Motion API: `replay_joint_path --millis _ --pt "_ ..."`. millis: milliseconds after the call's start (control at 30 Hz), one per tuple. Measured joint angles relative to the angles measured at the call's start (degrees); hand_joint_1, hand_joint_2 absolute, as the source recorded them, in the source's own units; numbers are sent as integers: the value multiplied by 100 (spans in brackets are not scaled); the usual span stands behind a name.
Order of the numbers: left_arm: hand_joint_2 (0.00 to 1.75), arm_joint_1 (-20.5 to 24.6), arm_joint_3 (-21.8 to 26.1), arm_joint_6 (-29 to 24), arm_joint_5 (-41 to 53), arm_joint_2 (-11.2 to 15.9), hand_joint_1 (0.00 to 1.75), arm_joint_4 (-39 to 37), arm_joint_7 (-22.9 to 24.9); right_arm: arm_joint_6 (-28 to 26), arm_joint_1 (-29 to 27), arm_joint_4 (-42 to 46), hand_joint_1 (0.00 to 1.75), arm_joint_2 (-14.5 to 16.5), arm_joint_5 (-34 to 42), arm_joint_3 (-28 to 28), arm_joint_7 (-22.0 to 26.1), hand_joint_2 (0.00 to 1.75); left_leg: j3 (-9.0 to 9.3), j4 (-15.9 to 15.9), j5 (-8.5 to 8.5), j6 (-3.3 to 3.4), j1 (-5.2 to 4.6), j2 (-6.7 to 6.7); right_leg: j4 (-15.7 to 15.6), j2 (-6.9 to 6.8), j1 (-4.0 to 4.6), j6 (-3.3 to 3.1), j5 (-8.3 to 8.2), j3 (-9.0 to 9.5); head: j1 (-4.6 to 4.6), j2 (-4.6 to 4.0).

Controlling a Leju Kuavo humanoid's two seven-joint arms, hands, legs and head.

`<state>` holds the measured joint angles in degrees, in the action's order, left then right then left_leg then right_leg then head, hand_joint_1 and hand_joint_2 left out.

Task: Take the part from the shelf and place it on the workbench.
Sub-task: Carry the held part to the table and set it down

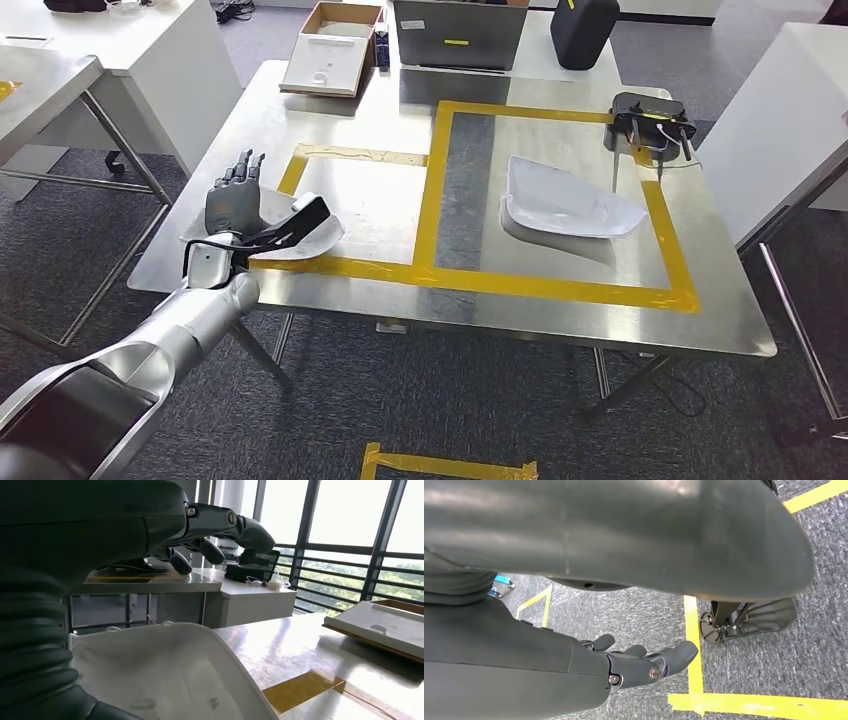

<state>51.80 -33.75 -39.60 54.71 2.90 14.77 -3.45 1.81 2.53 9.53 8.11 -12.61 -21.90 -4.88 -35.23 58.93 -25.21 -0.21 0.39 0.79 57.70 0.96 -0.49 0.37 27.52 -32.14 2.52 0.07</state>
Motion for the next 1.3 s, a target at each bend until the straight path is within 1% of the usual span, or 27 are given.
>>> replay_joint_path --millis 67,133,200,267,333,400,500,567,600,633,667,733,767,800,833,867,900,933,967,1033,1067,1100,1133,1167,1233,1267,1300 --pt "0 -48 181 -28 61 -31 0 163 -274 1 -2 0 0 7 -1 0 10 0 0 2 0 0 -1 -1 -1 1 -1 1 -1 -1 1 -1" --pt "0 -120 579 -39 182 -100 0 440 -854 -1 -4 1 0 19 -6 0 27 0 0 6 -1 1 -3 0 -2 0 -4 3 -2 -2 1 -1" --pt "0 -195 1225 -40 346 -236 0 769 -1749 -5 -4 1 0 36 -16 0 40 0 -2 8 -2 2 -8 2 -2 0 -10 6 -3 -1 1 0" --pt "0 -249 2043 -42 397 -441 0 1141 -2755 -19 -3 0 0 59 -24 0 43 0 -3 12 -6 9 -17 2 -2 0 -17 11 -3 -1 1 0" --pt "0 -308 2731 -42 133 -656 0 1568 -3412 -32 -3 0 0 83 -25 0 42 0 -2 16 -17 24 -34 -6 -2 6 -30 26 -2 0 0 -1" --pt "0 -462 3035 -44 -280 -801 0 2147 -3598 -42 -7 0 0 101 -19 0 41 0 1 22 -31 46 -60 -22 -3 18 -47 51 2 1 1 -1" --pt "0 -895 3085 -53 -543 -880 0 3252 -3644 -51 -24 0 0 111 -8 0 39 0 5 38 -38 82 -86 -31 -10 26 -70 99 -1 14 2 0" --pt "0 -1252 3075 -58 -567 -897 0 4065 -3655 -52 -30 0 0 112 -7 0 38 0 20 7 -8 124 -65 -40 2 21 -77 131 13 23 2 0" --pt "0 -1437 3064 -61 -568 -902 0 4471 -3658 -52 -31 0 0 112 -7 0 39 0 32 -22 9 148 -49 -50 73 4 -76 141 85 -1 -3 -1" --pt "0 -1620 3049 -65 -562 -904 0 4885 -3663 -52 -31 0 0 111 -7 0 39 0 41 -52 26 174 -31 -66 248 -15 -73 152 219 -70 -9 -1" --pt "0 -1807 3033 -69 -546 -904 0 5261 -3667 -52 -32 0 0 111 -7 0 40 0 44 -67 37 190 -24 -83 556 -37 -74 160 420 -196 -15 -1" --pt "0 -2205 2994 -75 -509 -894 0 5997 -3674 -51 -37 0 0 108 -18 0 43 0 27 -65 42 199 -27 -115 1347 -51 -69 175 808 -529 -23 0" --pt "0 -2417 2969 -75 -496 -888 0 6360 -3675 -46 -41 0 0 106 -27 0 48 0 17 -56 43 198 -28 -129 1614 -54 -69 179 887 -631 -23 0" --pt "0 -2621 2940 -75 -487 -882 0 6705 -3675 -40 -45 0 0 101 -36 0 54 0 4 -43 45 194 -27 -141 1660 -58 -71 179 846 -629 -23 0" --pt "0 -2808 2908 -75 -473 -876 0 7038 -3675 -33 -48 0 0 95 -42 0 63 0 -11 -25 49 187 -22 -148 1463 -64 -75 174 703 -504 -23 -1" --pt "0 -2963 2872 -75 -454 -873 0 7342 -3675 -27 -48 0 0 86 -44 0 75 0 -30 -2 53 175 -16 -148 1074 -69 -81 167 517 -278 -23 -1" --pt "0 -3092 2833 -75 -433 -868 0 7620 -3675 -23 -42 0 0 78 -43 0 87 0 -51 22 61 151 -16 -143 671 -71 -80 153 386 -47 -23 0" --pt "0 -3194 2793 -75 -417 -861 0 7871 -3675 -20 -36 0 0 71 -41 -1 99 0 -67 40 73 119 -16 -132 371 -67 -70 128 271 115 -20 0" --pt "0 -3271 2749 -75 -423 -852 0 8086 -3675 -18 -29 0 0 65 -37 -1 111 0 -80 56 89 78 -20 -121 183 -63 -58 93 234 200 -19 0" --pt "0 -3368 2656 -75 -535 -826 0 8401 -3677 -21 -19 1 0 55 -9 -4 136 0 -96 44 139 -17 -23 -105 144 -55 -35 7 204 160 -15 0" --pt "0 -3401 2604 -74 -636 -807 0 8504 -3678 -25 -16 1 0 51 15 -8 150 0 -113 44 159 -61 -17 -102 113 -64 -44 -40 189 140 -18 0" --pt "0 -3436 2550 -74 -766 -781 0 8577 -3679 -28 -12 1 0 48 46 -16 167 0 -147 79 106 -100 -11 -97 103 -73 -52 -86 143 107 -15 0" --pt "0 -3470 2489 -73 -911 -752 0 8625 -3677 -32 -10 1 0 46 84 -32 189 0 -205 202 -38 -132 -4 -93 85 -83 -63 -131 87 68 -8 0" --pt "0 -3507 2422 -73 -1052 -721 0 8658 -3675 -32 -8 0 0 45 121 -52 212 0 -291 440 -270 -161 5 -89 74 -92 -68 -165 28 15 -1 0" --pt "0 -3586 2296 -72 -1266 -666 0 8705 -3673 -32 -6 1 0 40 179 -96 253 0 -485 1139 -792 -205 13 -86 77 -94 -60 -194 -78 -117 13 -1" --pt "0 -3628 2247 -72 -1318 -643 0 8722 -3673 -32 -6 1 0 38 195 -114 268 0 -533 1437 -929 -218 15 -86 83 -95 -56 -194 -129 -188 13 -1" --pt "0 -3669 2208 -72 -1341 -624 0 8736 -3672 -32 -7 2 0 34 206 -130 275 0 -499 1574 -942 -221 15 -86 91 -95 -53 -189 -178 -259 13 -1"
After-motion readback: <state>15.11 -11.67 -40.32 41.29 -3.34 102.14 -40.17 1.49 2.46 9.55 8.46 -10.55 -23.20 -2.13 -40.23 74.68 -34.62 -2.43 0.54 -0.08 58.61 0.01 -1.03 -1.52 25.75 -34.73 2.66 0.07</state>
